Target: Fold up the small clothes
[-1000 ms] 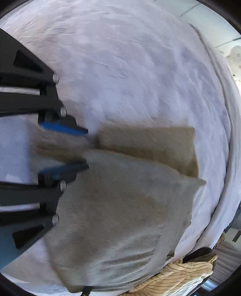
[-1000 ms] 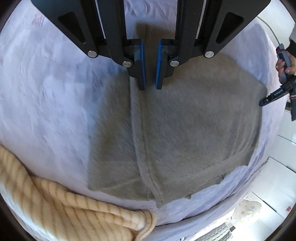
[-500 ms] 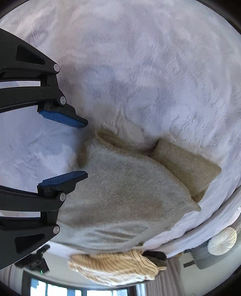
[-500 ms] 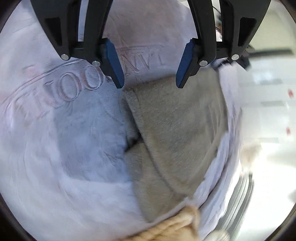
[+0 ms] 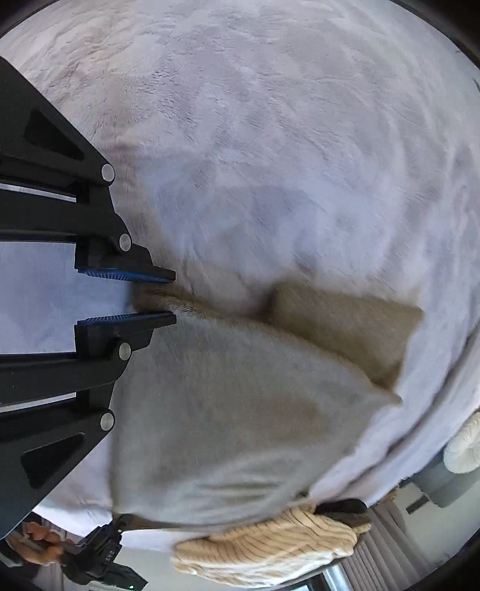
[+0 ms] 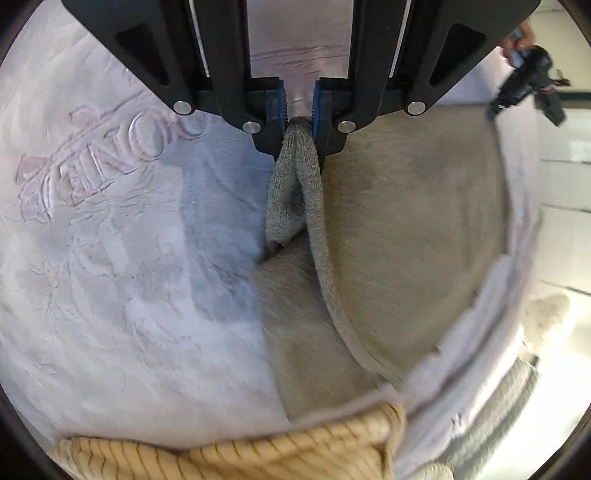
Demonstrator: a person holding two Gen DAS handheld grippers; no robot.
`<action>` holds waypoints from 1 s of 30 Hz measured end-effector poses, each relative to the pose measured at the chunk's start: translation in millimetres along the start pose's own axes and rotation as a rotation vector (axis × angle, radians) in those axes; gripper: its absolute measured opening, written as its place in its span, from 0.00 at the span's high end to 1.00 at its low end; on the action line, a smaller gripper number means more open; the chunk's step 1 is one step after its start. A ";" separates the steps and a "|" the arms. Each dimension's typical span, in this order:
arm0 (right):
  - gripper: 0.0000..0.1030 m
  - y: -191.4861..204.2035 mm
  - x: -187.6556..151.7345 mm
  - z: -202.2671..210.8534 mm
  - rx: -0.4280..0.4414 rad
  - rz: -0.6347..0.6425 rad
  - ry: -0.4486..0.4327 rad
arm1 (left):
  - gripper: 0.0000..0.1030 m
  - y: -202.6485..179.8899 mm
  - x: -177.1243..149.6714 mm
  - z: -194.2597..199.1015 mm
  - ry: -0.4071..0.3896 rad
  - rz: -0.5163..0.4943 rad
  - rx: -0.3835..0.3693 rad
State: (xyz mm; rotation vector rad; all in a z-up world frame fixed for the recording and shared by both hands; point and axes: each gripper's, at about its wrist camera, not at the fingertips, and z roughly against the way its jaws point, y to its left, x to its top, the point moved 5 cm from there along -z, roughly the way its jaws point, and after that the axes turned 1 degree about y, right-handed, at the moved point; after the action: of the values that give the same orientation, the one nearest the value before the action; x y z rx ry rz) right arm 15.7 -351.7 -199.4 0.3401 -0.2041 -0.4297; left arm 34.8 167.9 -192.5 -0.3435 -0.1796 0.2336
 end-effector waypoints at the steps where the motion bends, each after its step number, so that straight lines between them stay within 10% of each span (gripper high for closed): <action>1: 0.88 -6.4 -2.2 -5.8 -0.005 -0.004 0.011 | 0.83 0.8 -2.6 -2.4 0.003 0.006 -0.019; 13: 0.83 16.4 -52.5 28.3 0.075 -0.081 -0.013 | 0.83 16.4 -13.4 39.0 -0.028 -0.169 0.079; 30: 0.80 323.2 -11.1 -100.1 0.310 0.392 0.049 | 0.82 54.6 13.7 47.1 -0.094 -0.106 0.148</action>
State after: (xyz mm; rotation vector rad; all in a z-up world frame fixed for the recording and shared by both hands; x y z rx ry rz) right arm 152.4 -42.9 -175.7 0.6010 -0.2838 0.0003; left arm 27.2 236.1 -166.3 -0.1757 -0.2705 0.1577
